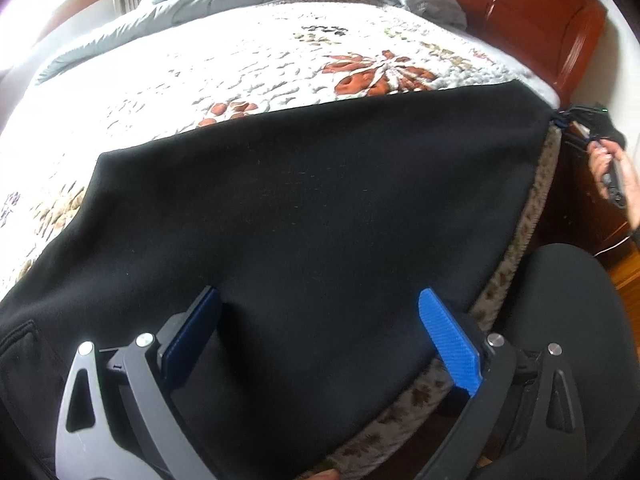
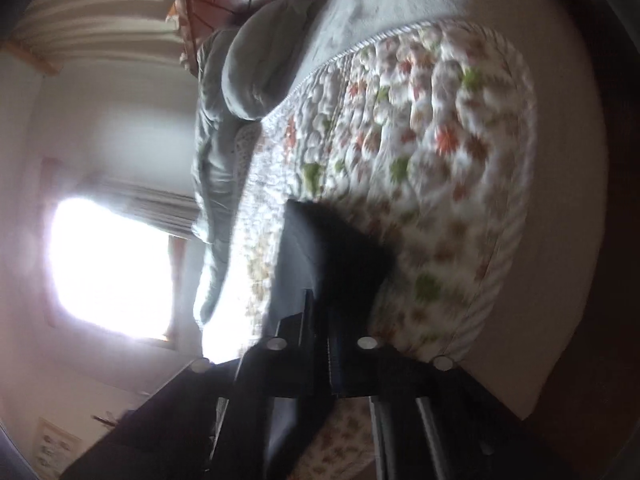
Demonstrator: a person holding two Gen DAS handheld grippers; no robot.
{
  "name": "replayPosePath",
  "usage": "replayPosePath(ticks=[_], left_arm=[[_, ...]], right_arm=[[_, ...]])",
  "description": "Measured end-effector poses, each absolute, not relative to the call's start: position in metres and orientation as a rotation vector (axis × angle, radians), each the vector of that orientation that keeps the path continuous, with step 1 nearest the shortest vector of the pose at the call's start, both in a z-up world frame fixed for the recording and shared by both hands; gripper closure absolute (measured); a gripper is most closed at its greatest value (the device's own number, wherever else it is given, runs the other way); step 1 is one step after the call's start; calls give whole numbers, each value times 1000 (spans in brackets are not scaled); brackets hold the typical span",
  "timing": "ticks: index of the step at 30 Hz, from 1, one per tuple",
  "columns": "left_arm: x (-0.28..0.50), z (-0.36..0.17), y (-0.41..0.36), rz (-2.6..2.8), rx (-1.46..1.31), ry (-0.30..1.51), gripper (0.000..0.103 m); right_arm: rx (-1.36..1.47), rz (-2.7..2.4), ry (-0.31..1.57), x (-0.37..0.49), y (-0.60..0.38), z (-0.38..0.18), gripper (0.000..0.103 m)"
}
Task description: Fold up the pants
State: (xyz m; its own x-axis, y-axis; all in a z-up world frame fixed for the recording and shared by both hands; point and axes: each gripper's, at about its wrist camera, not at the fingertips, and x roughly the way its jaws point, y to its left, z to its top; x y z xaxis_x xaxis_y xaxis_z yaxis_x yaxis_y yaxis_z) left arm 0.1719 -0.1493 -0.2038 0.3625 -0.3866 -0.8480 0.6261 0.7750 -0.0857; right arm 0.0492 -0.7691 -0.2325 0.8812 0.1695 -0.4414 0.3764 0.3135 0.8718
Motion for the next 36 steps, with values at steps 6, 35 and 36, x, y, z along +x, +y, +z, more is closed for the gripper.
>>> replayPosePath(ticks=[6, 35, 36], left_arm=[[166, -206, -146, -674, 292, 1010, 5], [165, -200, -121, -659, 142, 978, 4], [166, -201, -120, -656, 132, 982, 4]], right_arm=[[1259, -166, 527, 48, -766, -239, 98], [1304, -76, 432, 41, -779, -239, 54], [1297, -84, 446, 44, -779, -242, 54]])
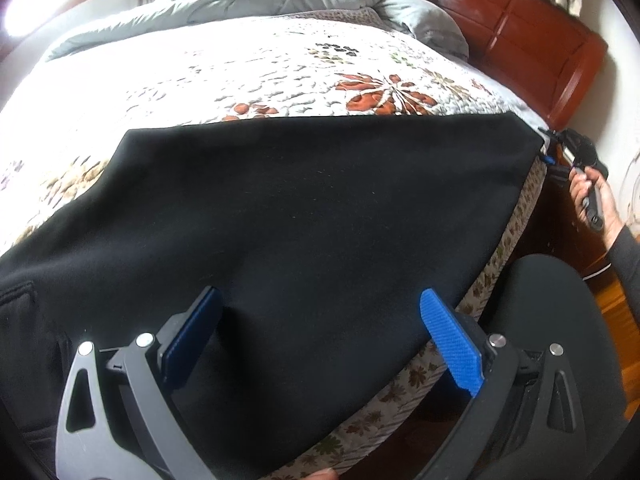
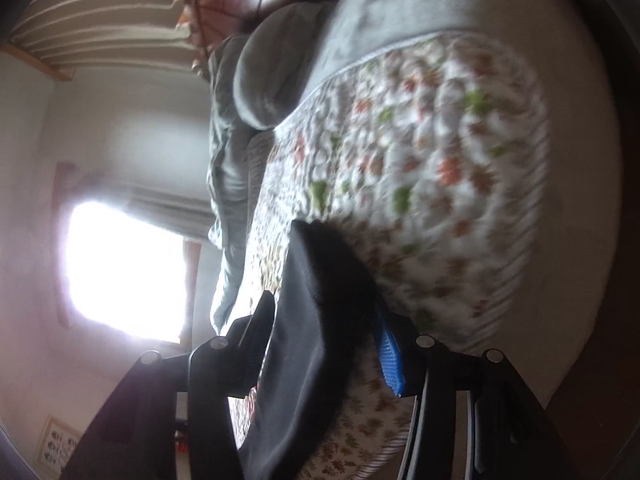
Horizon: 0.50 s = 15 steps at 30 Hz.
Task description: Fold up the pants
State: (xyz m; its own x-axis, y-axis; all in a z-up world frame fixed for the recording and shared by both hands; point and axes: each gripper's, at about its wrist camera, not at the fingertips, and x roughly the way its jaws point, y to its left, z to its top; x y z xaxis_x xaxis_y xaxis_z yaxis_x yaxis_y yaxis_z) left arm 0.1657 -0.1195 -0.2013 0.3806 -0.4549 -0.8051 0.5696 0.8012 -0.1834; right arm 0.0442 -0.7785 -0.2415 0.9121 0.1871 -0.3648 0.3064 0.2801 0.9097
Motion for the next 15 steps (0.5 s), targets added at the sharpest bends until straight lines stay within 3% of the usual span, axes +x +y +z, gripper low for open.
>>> replayPosePath(ticks=[3, 6, 15], left_arm=[[168, -207, -122, -642, 152, 991, 4], [167, -208, -125, -635, 176, 982, 4], [169, -200, -120, -647, 138, 984, 4]], right_arm=[[1303, -96, 446, 48, -779, -246, 64], [1262, -108, 467, 49, -776, -239, 89], [1068, -130, 463, 62, -748, -162, 92]])
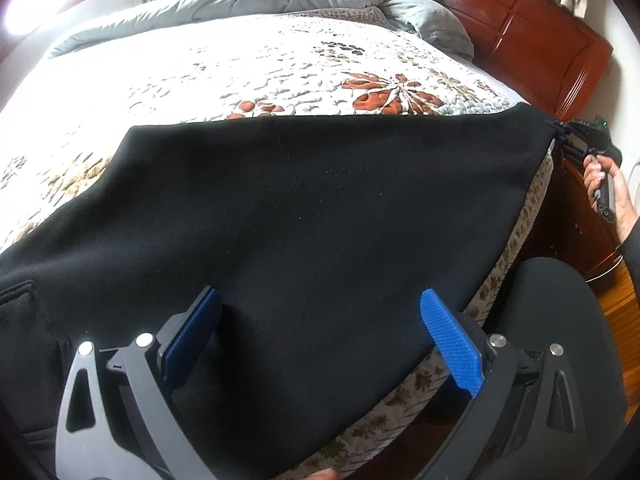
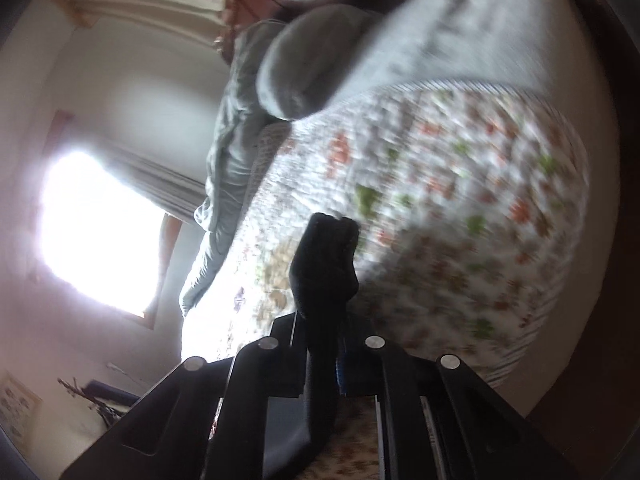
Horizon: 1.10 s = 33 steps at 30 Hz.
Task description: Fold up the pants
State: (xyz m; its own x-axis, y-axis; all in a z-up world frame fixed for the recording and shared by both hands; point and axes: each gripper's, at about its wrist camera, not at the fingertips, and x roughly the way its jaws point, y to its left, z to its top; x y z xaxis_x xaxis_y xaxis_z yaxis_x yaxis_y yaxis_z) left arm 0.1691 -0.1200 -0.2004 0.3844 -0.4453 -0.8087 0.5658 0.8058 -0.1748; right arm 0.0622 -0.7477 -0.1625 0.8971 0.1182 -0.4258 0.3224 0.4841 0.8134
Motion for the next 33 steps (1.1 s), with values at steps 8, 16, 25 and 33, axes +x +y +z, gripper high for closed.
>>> replayPosePath(ticks=[8, 16, 25, 33], left_arm=[[166, -181, -102, -635, 114, 938, 4], [161, -178, -76, -607, 106, 927, 4], [153, -173, -40, -581, 93, 902, 4], [147, -168, -4, -558, 88, 876, 4]], right_arm=[[918, -103, 438, 70, -708, -93, 92], [727, -116, 428, 69, -656, -38, 92], [467, -140, 446, 78, -585, 8, 92], [211, -141, 457, 90, -504, 34, 92]])
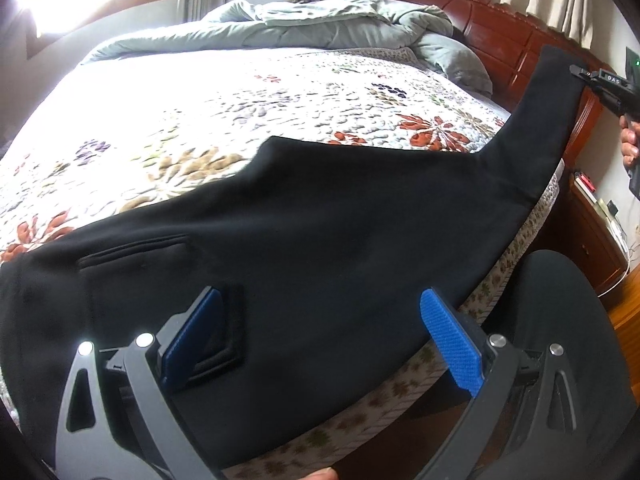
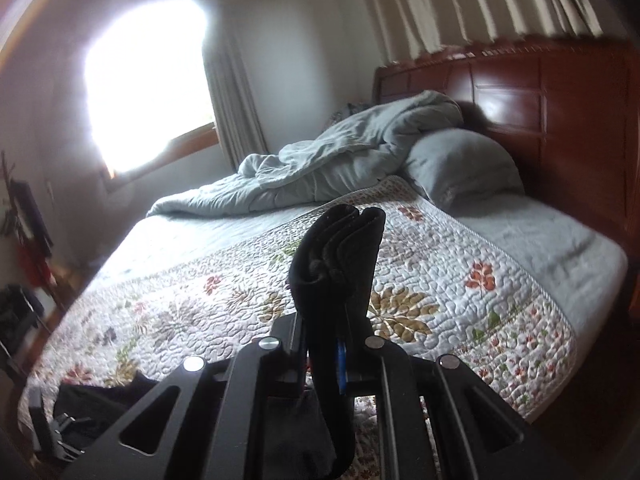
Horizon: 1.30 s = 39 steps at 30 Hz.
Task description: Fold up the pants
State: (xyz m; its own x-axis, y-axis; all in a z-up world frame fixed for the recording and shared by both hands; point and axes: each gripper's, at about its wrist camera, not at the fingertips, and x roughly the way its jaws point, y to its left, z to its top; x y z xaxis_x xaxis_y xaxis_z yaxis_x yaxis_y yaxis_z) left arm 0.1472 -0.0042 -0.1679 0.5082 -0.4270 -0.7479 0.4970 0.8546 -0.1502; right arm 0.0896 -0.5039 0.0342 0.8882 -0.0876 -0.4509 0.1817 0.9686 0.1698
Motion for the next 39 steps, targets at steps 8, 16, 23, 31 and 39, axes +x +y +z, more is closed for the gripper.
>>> replayPosePath(ticks=[8, 16, 23, 31, 39], left_arm=[[145, -167, 32, -545, 59, 841, 4], [142, -166, 48, -555, -5, 793, 4], [138, -165, 53, -559, -32, 772, 4], [136, -163, 56, -565, -39, 757, 4], [136, -164, 60, -562, -53, 760, 4]], right_arm=[[-28, -139, 464, 109, -420, 41, 92], [-239, -130, 478, 121, -346, 31, 92], [-446, -108, 478, 123, -281, 8, 93], [-644, -46, 491, 121, -222, -28, 93], [-775, 0, 495, 118, -188, -59, 93]])
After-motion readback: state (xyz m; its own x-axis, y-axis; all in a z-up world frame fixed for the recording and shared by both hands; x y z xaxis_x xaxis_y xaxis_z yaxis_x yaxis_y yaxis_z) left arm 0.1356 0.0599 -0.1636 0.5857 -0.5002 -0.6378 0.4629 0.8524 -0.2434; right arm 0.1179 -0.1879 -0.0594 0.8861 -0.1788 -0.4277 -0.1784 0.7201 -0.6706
